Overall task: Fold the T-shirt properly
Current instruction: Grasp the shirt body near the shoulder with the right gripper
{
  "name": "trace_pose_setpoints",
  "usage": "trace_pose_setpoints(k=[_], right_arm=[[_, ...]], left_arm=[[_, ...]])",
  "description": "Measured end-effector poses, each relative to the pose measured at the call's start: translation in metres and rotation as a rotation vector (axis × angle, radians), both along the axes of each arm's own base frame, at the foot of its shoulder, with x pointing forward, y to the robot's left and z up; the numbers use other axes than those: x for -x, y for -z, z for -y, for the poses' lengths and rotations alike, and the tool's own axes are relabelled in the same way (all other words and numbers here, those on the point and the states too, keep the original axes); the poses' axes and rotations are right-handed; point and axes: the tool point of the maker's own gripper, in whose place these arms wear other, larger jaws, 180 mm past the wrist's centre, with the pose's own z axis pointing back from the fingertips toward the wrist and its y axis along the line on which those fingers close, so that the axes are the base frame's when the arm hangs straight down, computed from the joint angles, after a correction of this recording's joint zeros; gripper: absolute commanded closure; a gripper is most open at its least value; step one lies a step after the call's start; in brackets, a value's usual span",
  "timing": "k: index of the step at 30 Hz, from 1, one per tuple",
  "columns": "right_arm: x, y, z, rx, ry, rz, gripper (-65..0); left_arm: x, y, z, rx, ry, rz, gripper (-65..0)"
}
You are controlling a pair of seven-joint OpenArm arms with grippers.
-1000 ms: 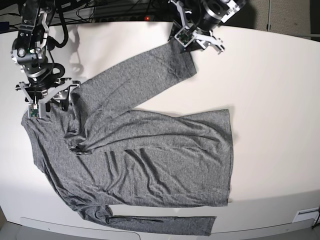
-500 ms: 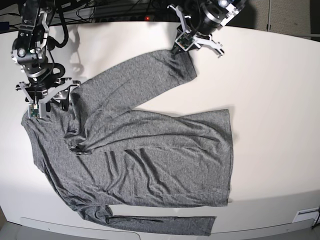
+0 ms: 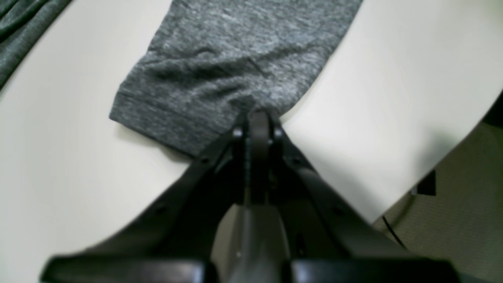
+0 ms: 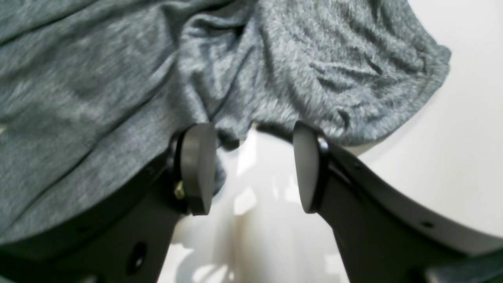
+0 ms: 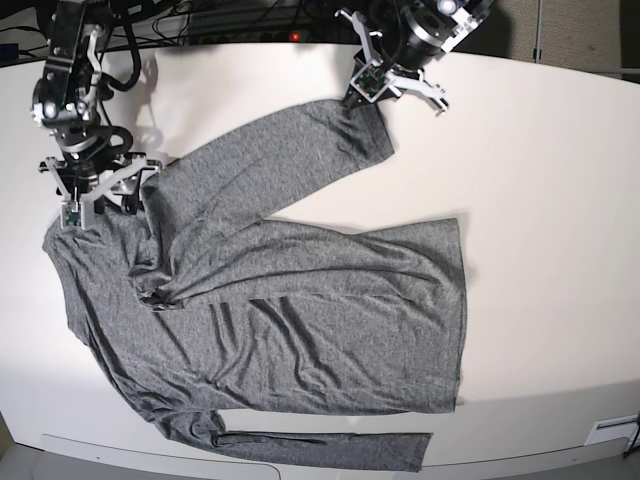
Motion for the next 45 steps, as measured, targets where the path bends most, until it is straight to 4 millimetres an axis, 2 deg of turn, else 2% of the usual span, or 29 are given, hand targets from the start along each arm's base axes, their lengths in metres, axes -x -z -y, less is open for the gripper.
trace_pose_setpoints(k=[4, 8, 13, 17, 23, 29, 38, 45], right_arm=[[-0.014, 0.013, 0.006, -0.038, 0.032, -0.013, -31.7], [-0.018, 0.024, 0.009, -0.057, 0.048, -0.044, -31.7], [-0.017, 0.026, 0.004, -0.062, 0.019, -0.050, -31.6], [-0.020, 0.023, -0.001, -0.112, 0.025, -0.028, -22.9], [-0.020, 0.023, -0.001, -0.112, 0.025, -0.028, -22.7], [-0.023, 0.018, -0.019, -0.191, -0.045, -0.003, -22.6], [-0.022, 0.028, -0.045, -0.252, -0.043, -0.004, -22.6], [-0.022, 0.028, -0.045, -0.251, -0.043, -0.004, -22.6]], left_arm=[[0.000, 0.000, 0.000, 0.000, 0.000, 0.001, 0.0], [0.000, 0.000, 0.000, 0.000, 0.000, 0.001, 0.0], [0.000, 0.000, 0.000, 0.000, 0.000, 0.001, 0.0], [0.000, 0.000, 0.000, 0.000, -0.001, 0.000, 0.0], [0.000, 0.000, 0.000, 0.000, 0.000, 0.000, 0.0], [0.000, 0.000, 0.000, 0.000, 0.000, 0.001, 0.0], [0.000, 0.000, 0.000, 0.000, 0.000, 0.001, 0.0], [0.000, 0.000, 0.000, 0.000, 0.000, 0.001, 0.0]])
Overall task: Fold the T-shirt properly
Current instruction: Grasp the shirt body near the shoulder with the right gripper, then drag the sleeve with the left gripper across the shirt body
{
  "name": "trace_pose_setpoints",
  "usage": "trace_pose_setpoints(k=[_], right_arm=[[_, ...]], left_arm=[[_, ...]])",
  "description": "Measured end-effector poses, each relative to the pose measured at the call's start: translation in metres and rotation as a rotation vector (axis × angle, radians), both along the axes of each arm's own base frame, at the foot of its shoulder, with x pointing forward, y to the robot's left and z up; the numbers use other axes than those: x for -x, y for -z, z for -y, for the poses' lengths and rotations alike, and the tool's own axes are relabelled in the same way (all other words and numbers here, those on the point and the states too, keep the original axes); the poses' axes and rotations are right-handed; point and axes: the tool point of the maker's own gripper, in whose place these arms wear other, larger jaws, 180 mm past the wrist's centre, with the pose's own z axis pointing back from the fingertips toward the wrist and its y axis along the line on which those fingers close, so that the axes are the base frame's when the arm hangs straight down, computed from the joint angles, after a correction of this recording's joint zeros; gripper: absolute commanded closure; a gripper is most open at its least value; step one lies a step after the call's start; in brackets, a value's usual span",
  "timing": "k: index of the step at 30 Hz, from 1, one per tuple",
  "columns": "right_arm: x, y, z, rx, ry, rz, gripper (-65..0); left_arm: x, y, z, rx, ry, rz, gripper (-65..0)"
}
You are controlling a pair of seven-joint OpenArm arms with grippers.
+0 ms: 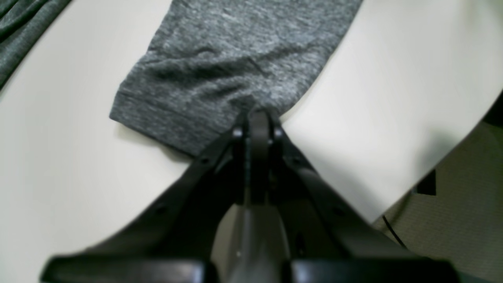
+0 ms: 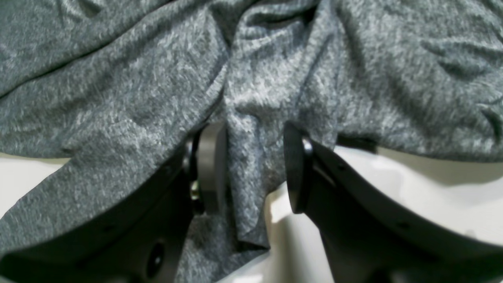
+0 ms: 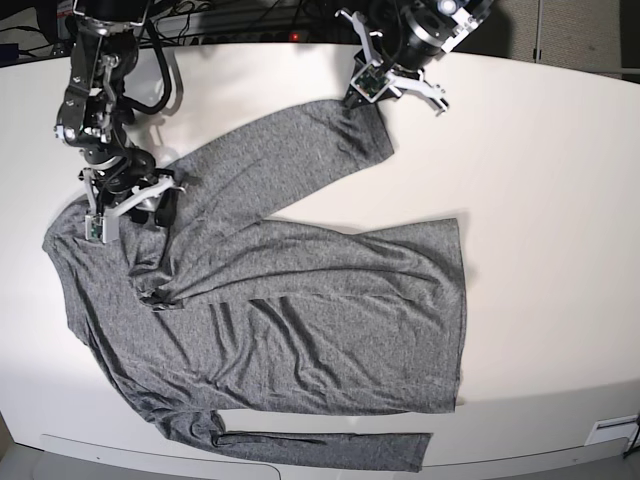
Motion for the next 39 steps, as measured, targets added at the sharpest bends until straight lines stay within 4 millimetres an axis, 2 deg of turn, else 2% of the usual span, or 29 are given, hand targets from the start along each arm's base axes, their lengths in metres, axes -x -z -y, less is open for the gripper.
trace_pose_setpoints(k=[5, 9, 14, 15, 17, 18, 25, 30, 34, 39], right_arm=[[-0.002, -0.002, 0.000, 0.000, 0.003, 0.016, -22.1], [-0.002, -0.003, 0.000, -0.001, 0.003, 0.020, -14.2], [-0.002, -0.003, 0.001, 0.000, 0.004, 0.019, -12.8], [-0.002, -0.003, 0.000, -0.003, 0.004, 0.019, -10.2], [-0.002, -0.002, -0.003, -0.009, 0.006, 0.018, -1.0], [-0.002, -0.001, -0.003, -0.009, 0.006, 0.017, 0.0], [-0.001, -0.001, -0.003, -0.008, 0.005, 0.014, 0.0], [-0.001, -0.002, -0.004, -0.003, -0.002, 0.003, 0.0], [-0.007, -0.019, -0.005, 0.014, -0.014, 0.045, 0.0], [-0.011, -0.031, -0.006, 0.028, -0.023, 0.072, 0.0]], left_arm=[[0.000, 0.000, 0.000, 0.000, 0.000, 0.000, 0.0], [0.000, 0.000, 0.000, 0.000, 0.000, 0.000, 0.0], [0.000, 0.000, 0.000, 0.000, 0.000, 0.000, 0.0], [0.000, 0.000, 0.000, 0.000, 0.000, 0.000, 0.0], [0.000, 0.000, 0.000, 0.000, 0.000, 0.000, 0.0], [0.000, 0.000, 0.000, 0.000, 0.000, 0.000, 0.0], [-0.001, -0.001, 0.000, 0.001, 0.000, 0.003, 0.0], [-0.006, -0.012, -0.002, -0.017, -0.002, 0.025, 0.0], [-0.018, -0.035, 0.002, 0.008, -0.007, 0.086, 0.0], [-0.024, -0.040, 0.000, -0.004, -0.010, 0.099, 0.0]])
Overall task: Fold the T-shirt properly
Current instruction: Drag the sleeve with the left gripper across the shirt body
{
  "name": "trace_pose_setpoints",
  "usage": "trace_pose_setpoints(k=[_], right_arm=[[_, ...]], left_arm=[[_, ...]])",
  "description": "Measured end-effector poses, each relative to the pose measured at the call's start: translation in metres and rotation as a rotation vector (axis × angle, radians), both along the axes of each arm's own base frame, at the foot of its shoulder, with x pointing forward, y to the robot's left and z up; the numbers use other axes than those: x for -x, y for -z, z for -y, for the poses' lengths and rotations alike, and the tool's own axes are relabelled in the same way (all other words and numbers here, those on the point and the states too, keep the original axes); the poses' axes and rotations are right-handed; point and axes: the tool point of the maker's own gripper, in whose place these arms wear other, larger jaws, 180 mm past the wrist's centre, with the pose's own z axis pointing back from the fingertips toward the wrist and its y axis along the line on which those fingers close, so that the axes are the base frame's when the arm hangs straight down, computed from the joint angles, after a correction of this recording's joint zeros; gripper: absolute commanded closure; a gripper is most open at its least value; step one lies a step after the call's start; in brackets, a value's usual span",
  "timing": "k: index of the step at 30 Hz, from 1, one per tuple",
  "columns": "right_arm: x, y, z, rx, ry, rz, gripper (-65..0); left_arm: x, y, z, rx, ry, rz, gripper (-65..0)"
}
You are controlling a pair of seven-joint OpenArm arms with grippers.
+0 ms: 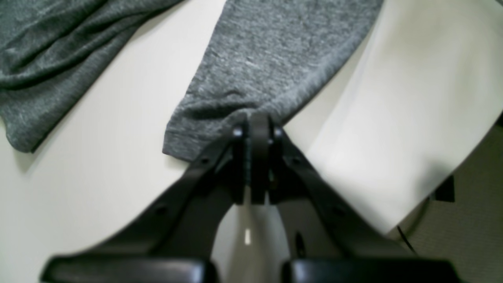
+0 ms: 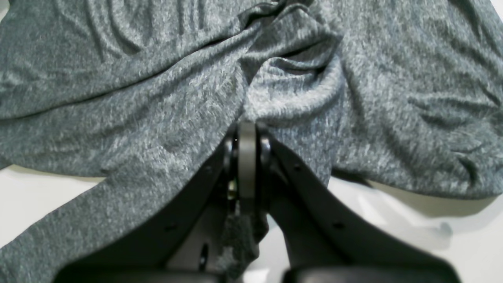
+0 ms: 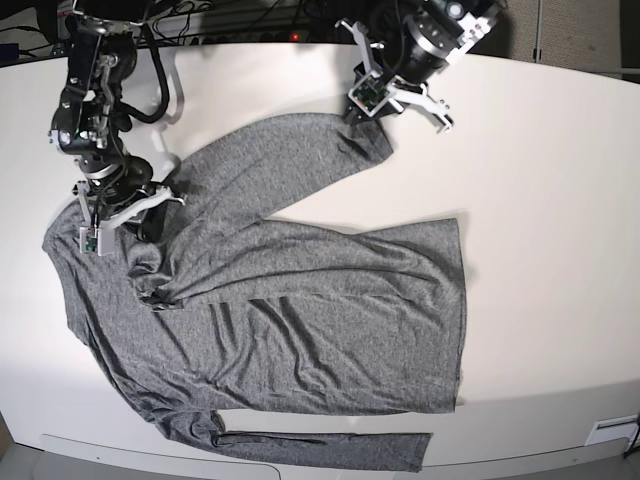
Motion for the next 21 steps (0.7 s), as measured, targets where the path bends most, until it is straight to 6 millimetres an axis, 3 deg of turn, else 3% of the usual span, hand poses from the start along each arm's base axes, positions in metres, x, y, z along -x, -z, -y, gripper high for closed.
trace_pose_setpoints(k=[9, 21], right_arm=[[-0.015, -0.010, -0.001, 0.002, -0.006, 0.009, 0.0], [-0.051, -0.043, -0.001, 0.006, -0.013, 0.071, 0.0]], left_arm=[[-0.033, -0.014, -0.002, -0.018, -0.004, 0.071, 0.0], [-0.083, -0.037, -0.007, -0.066, -0.016, 0.165, 0.0]])
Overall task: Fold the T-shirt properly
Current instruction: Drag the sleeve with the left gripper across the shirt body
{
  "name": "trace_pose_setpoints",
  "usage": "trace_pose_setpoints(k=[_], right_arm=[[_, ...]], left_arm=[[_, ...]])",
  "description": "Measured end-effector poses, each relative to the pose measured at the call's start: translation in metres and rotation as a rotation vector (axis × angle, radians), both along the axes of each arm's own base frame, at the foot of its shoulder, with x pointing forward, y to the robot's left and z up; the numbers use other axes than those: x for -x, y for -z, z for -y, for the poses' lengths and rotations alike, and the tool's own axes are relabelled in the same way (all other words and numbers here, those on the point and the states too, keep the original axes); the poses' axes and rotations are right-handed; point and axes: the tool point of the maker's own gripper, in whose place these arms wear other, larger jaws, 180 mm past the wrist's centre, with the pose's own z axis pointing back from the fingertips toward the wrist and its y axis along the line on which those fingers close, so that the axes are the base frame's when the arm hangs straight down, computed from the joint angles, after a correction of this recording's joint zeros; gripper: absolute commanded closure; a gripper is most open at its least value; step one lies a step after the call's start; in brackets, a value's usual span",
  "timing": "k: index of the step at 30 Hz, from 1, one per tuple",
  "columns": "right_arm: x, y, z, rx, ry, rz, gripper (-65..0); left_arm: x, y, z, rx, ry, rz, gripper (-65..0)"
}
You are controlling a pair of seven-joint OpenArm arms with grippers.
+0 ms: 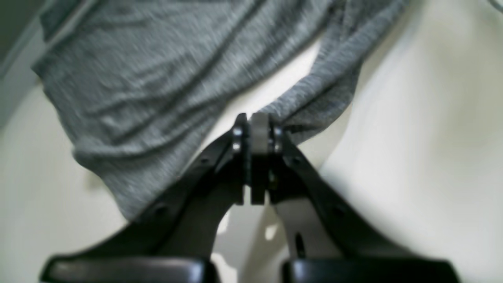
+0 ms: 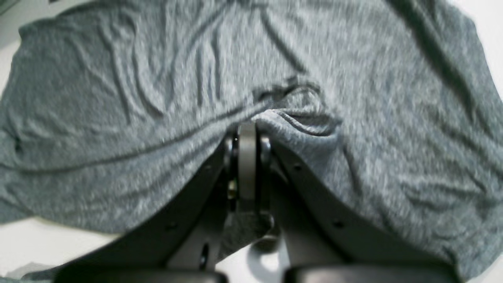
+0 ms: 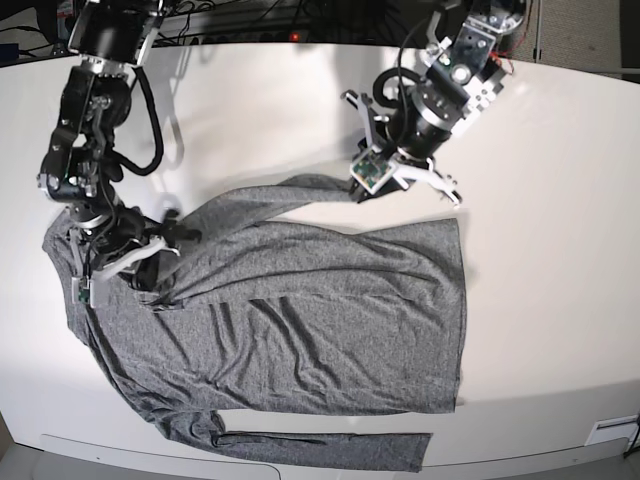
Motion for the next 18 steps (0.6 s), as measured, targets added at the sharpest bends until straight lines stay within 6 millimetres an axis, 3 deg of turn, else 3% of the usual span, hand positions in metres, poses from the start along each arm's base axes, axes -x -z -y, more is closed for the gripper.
trace_pose_setpoints(k=[18], right_arm=[[-0.022, -0.025, 0.004, 0.028, 0.007, 0.055, 0.0]], left_arm=[[-0.057, -0.043, -0.004, -0.028, -0.009, 0.144, 0.0]])
